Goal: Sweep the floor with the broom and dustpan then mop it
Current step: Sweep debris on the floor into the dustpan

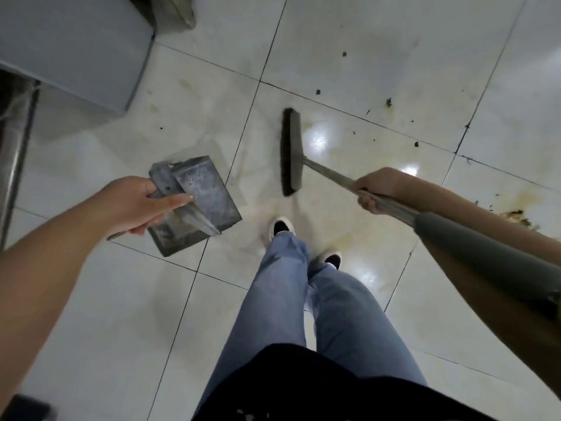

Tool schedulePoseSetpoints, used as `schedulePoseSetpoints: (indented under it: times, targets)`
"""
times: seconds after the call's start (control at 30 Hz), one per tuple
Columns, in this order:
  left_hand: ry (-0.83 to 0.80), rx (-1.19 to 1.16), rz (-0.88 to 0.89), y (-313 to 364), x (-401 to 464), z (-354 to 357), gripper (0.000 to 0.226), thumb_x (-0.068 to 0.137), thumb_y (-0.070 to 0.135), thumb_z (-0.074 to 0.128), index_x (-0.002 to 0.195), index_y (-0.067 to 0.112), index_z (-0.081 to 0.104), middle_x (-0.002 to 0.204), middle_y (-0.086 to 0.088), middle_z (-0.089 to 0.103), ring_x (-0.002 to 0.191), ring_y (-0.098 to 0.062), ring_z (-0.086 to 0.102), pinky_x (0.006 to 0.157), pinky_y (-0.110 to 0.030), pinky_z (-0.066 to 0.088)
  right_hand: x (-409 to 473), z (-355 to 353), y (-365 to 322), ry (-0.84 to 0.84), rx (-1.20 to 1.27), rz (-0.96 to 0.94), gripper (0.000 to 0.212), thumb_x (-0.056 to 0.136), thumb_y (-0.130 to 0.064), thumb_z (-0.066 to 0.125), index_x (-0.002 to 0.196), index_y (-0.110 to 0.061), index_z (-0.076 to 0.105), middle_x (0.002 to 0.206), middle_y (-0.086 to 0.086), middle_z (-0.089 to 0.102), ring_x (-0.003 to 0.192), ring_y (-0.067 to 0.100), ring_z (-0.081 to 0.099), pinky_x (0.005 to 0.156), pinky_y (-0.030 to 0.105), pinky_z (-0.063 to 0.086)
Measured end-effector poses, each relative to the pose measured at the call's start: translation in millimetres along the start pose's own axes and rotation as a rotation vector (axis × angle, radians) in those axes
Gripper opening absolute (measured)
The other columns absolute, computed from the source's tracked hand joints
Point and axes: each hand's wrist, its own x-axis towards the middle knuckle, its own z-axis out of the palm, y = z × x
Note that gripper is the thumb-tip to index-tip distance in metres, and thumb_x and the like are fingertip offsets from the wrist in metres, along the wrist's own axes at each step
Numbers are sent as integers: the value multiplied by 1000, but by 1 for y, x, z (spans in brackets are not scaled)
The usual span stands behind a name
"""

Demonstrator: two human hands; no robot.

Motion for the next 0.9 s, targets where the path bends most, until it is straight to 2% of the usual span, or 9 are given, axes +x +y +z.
schedulePoseSetpoints:
  times: [0.1,0.2,0.27,0.37,0.47,0.57,0.67,0.8,0.9]
  targets:
    - [-12,-5,22,7,7,-13,52,78,55,61,58,7,55,32,1,49,23,-6,40,42,-20,34,-13,-52,17,111,65,71,29,101,-17,33,74,-7,34,28,2,38,17,7,34,24,8,27]
    - [-30,-20,63,27,16,-19,54,78,55,61,57,6,55,34,-2,48,26,-12,41,43,-21,36,-28,-85,30,212,91,107,20,100,-15,38,82,-6,36,48,7,39,17,8,36,27,7,30]
    - [-29,-7,98,48,19,-21,55,78,56,59,54,7,54,34,-3,48,26,-13,42,43,-22,36,-37,-98,30,248,70,86,11,99,-13,40,95,-4,36,52,7,38,18,8,35,27,8,31]
    - [-35,-5,110,74,26,-17,54,79,54,60,54,7,54,40,-7,51,30,-16,45,42,-22,38,-48,-106,17,204,122,31,7,99,-10,37,102,-4,35,51,7,37,19,7,35,26,9,30]
    - [-52,-50,115,101,28,-10,51,80,51,62,57,6,55,43,-6,51,31,-14,45,36,-20,37,-45,-98,-8,88,136,-8,18,100,-12,32,85,-6,37,45,5,38,19,6,33,25,7,26]
    - [-37,-71,104,126,31,-9,54,77,54,62,51,9,50,34,0,47,27,-8,42,32,-17,36,-24,-84,-48,-36,124,-94,25,101,-16,31,78,-9,36,59,3,33,20,5,32,25,8,26]
    - [2,-31,64,158,33,-6,57,72,61,60,49,10,51,34,-1,49,29,-13,45,43,-21,39,-1,-87,-85,-120,109,-162,27,100,-15,33,74,-9,35,59,3,34,19,5,33,25,9,27]
    - [20,1,43,212,38,1,54,72,62,60,52,12,52,32,1,48,26,-9,42,46,-23,36,16,-153,-92,-132,212,-157,32,100,-10,30,68,-8,34,35,4,41,17,5,34,24,11,27]
    - [25,4,42,255,40,1,52,74,60,62,56,12,55,32,2,48,25,-8,40,41,-20,35,16,-238,-58,-23,268,-107,28,101,-16,33,74,-10,36,35,1,42,19,4,36,24,10,29]
